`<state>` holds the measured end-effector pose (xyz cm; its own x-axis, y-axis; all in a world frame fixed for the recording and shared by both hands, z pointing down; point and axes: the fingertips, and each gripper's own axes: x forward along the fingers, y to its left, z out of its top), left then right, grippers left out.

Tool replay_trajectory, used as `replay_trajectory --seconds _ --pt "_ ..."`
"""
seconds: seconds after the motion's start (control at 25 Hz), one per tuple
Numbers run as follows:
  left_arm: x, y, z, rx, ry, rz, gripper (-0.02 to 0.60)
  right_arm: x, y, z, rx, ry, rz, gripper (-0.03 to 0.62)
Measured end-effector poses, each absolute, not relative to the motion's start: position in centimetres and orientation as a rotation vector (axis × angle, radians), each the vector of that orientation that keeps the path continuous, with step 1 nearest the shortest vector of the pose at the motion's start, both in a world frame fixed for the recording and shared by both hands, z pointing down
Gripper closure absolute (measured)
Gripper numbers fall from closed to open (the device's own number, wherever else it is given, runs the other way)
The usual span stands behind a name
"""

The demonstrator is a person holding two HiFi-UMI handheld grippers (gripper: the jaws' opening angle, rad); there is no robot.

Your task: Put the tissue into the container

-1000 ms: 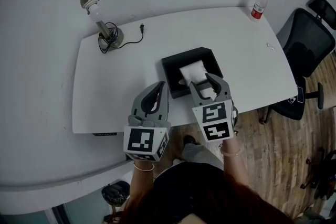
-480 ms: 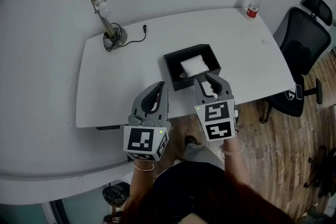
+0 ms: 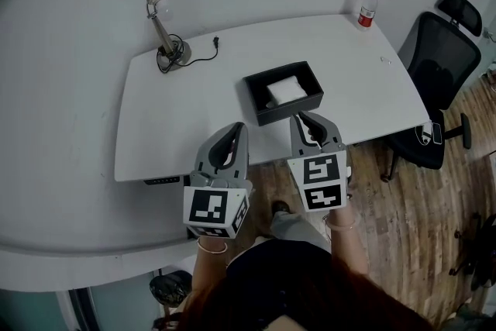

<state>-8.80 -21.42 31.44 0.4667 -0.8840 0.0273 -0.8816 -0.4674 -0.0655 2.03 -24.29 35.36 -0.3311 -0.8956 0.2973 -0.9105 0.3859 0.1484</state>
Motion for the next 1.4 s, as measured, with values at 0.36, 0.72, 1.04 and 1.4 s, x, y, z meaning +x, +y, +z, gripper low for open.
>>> replay_trajectory --seconds 0.36,0.72,1.04,1.4 --pt "-9.8 -17.9 30.8 -2.649 1.586 -0.064 0.554 0.9 -20.7 34.0 1.612 -2.356 0.051 0.571" --pt "-10.9 -14.4 30.2 -2.64 1.562 -0.048 0.554 -0.1 -16.8 32.2 1.656 -2.386 -0.036 0.574" --pt "-12.0 -11.4 29.6 -2.628 1.549 -0.029 0.554 -1.3 -13.4 30.8 1.681 -2.422 -0.122 0.574" --pt "-12.3 -9.9 29.4 -2.609 1.535 -0.02 0.554 -1.9 -10.3 28.9 1.709 -2.519 -0.138 0.574"
